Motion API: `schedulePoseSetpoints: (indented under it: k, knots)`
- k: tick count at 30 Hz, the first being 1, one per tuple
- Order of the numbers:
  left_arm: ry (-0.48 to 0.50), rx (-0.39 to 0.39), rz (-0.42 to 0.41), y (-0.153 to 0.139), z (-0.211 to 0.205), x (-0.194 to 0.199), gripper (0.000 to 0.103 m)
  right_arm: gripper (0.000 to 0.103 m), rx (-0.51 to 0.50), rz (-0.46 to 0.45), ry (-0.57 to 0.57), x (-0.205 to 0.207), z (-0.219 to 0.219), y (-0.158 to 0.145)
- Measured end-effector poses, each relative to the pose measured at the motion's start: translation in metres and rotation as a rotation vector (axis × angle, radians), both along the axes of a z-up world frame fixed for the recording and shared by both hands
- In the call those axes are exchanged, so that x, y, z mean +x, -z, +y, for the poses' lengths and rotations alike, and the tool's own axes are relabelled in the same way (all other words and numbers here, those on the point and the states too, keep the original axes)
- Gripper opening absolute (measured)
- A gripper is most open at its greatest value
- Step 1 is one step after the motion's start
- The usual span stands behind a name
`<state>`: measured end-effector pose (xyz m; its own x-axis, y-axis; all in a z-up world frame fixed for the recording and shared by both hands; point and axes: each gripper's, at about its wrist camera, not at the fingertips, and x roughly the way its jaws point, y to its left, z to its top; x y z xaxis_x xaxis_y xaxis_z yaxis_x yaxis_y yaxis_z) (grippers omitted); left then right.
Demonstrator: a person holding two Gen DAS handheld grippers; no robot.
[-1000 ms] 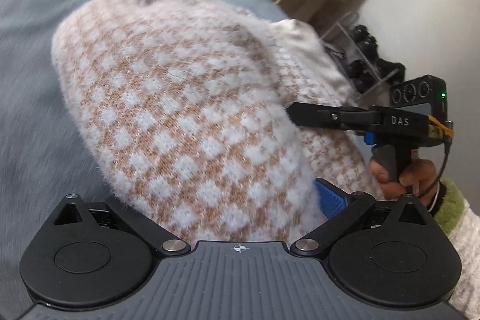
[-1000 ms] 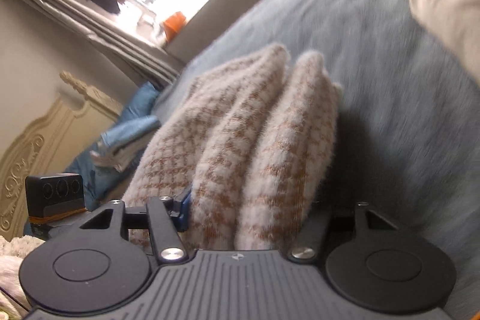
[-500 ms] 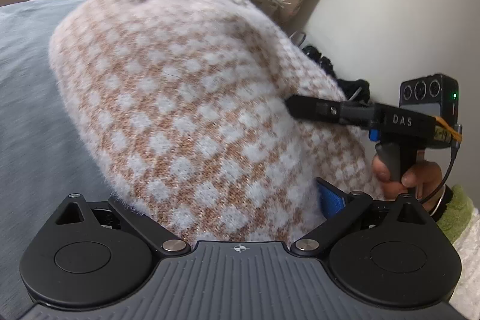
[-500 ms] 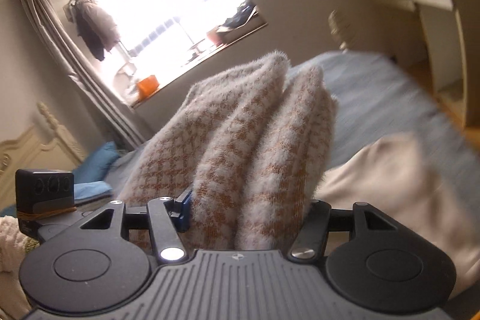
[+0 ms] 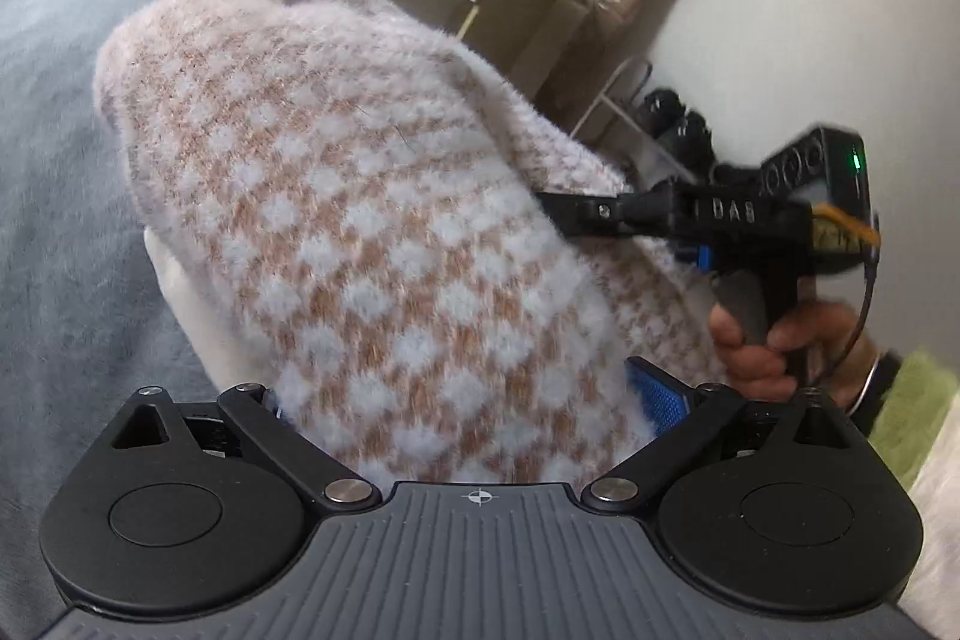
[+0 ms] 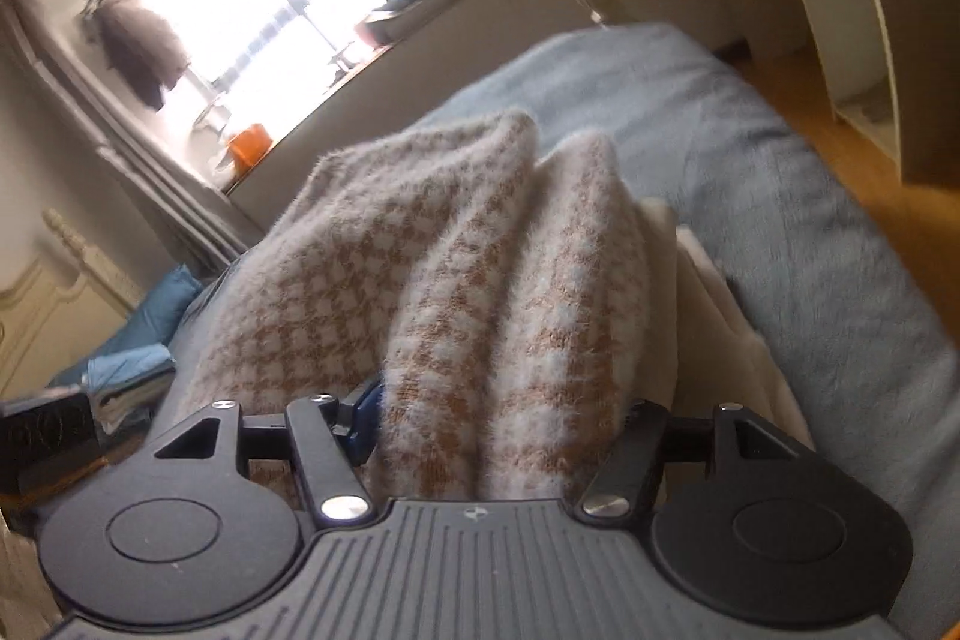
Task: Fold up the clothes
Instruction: 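Lower the cardigan onto the folded cream garment and open the right gripper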
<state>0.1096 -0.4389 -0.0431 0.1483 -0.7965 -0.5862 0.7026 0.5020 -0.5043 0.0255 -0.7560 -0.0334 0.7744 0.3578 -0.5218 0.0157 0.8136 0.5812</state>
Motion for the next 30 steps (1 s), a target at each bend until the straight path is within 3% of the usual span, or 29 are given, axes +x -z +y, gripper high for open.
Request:
schedulePoseSetpoints:
  k: [2,5,8,10,12,16,20,23,26,28,30]
  knots:
    - [-0.01,-0.015,0.031,0.004,0.002,0.008,0.099,0.065,-0.005,-0.015,-0.003,0.0,-0.003,-0.004]
    - [0.037,0.004,0.009,0.009,0.009,0.018,0.097,0.067,0.013,-0.01,0.001,0.001,-0.002,0.008]
    - [0.09,-0.024,0.045,0.0,0.034,0.027,0.098,0.082,0.04,0.013,0.025,0.001,-0.002,0.011]
    - [0.118,-0.047,0.052,-0.008,0.053,0.034,0.098,0.084,0.028,0.033,0.059,-0.003,-0.001,0.006]
    - [0.11,-0.06,0.006,-0.017,0.069,0.046,0.099,0.084,-0.008,0.035,0.113,-0.017,0.001,-0.008]
    - [-0.008,-0.083,-0.164,-0.044,0.087,0.077,0.099,0.082,-0.078,-0.022,0.298,-0.07,0.014,-0.047]
    - [-0.035,-0.113,-0.32,-0.061,0.059,0.101,0.098,0.068,-0.272,-0.079,0.327,-0.104,0.082,-0.087]
    - [-0.014,-0.06,-0.368,-0.055,0.007,0.107,0.098,0.065,-0.412,-0.036,0.227,-0.094,0.147,-0.085]
    - [-0.053,0.014,-0.343,-0.035,-0.003,0.115,0.103,0.064,-0.558,0.06,0.15,-0.074,0.197,-0.056]
    - [-0.06,0.028,-0.316,-0.026,-0.006,0.12,0.103,0.065,-0.599,0.094,0.161,-0.063,0.202,-0.027]
    - [-0.061,0.026,-0.322,-0.023,-0.007,0.12,0.103,0.069,-0.568,0.108,0.205,-0.057,0.192,-0.009]
